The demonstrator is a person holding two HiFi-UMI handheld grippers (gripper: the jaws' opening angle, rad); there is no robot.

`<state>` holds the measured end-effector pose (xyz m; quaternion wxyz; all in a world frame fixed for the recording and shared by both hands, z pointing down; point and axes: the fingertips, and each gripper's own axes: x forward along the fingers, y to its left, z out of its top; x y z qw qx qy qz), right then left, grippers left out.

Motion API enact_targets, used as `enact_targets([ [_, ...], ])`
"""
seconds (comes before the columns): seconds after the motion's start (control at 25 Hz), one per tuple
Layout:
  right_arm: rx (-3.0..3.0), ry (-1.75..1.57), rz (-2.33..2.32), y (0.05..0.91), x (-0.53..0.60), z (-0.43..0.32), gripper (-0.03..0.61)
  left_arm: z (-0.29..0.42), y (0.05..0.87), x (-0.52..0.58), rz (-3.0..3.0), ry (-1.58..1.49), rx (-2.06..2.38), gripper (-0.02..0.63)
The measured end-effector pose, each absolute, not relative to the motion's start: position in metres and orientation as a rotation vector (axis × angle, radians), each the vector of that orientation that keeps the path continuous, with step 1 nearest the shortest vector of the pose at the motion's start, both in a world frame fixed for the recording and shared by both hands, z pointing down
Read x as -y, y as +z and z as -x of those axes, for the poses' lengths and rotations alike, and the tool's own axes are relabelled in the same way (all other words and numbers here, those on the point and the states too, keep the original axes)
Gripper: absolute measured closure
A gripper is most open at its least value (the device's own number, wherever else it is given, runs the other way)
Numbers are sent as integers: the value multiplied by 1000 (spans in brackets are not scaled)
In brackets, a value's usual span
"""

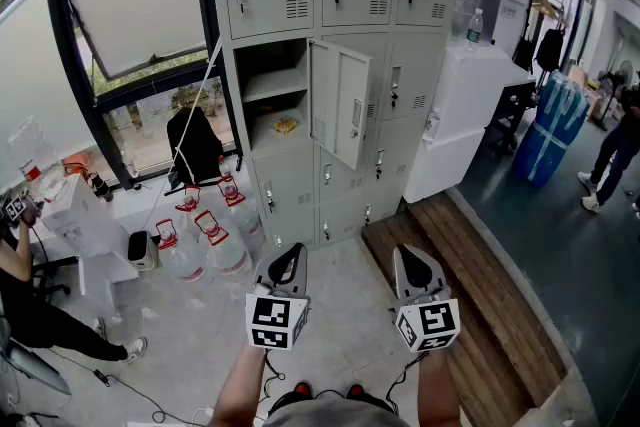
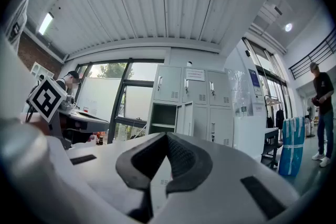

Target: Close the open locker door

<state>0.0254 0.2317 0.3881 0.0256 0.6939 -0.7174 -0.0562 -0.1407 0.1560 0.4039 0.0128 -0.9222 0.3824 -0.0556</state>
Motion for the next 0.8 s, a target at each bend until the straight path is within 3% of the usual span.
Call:
enact_targets([
  [0.8, 2133, -122, -2226, 411, -205, -3, 568, 161, 417, -116, 2912, -178, -1084, 591],
])
